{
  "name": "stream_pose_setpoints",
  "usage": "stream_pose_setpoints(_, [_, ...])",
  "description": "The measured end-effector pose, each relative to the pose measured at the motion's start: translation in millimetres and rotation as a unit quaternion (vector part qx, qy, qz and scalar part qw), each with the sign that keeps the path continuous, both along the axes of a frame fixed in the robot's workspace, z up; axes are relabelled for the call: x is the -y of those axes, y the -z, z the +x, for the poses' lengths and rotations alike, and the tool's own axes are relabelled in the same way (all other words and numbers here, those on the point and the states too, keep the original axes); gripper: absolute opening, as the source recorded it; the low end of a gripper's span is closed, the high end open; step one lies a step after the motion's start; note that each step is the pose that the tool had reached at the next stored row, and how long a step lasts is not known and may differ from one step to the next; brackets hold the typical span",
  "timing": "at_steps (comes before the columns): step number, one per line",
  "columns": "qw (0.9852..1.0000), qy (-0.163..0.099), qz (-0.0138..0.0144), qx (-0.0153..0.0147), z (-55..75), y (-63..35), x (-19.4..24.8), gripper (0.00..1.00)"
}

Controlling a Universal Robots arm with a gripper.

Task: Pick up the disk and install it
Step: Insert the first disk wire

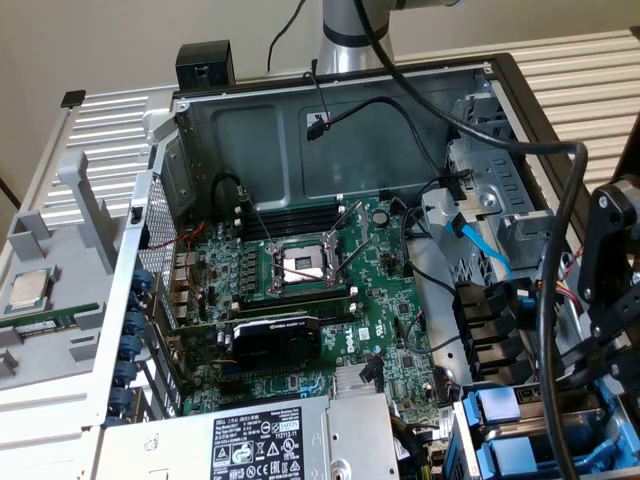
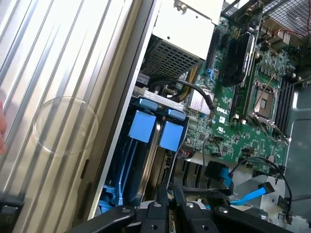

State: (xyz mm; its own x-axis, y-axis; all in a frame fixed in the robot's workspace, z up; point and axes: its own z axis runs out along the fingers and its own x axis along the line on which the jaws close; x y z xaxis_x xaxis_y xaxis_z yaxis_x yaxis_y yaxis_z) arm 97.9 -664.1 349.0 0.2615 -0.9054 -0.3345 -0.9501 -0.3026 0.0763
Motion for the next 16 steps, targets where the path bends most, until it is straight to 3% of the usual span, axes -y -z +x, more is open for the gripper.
stream_pose_setpoints(10, [1.0000,0.001,-0.0099,0.0006,-1.1,-1.7,-3.7,0.16])
stream_pose_setpoints(11, [0.9999,0.001,-0.0132,0.0006,-1.3,-1.7,-4.1,0.16])
stream_pose_setpoints(16, [0.9997,0.001,-0.0244,0.0017,-2.5,-2.8,-7.5,0.16])
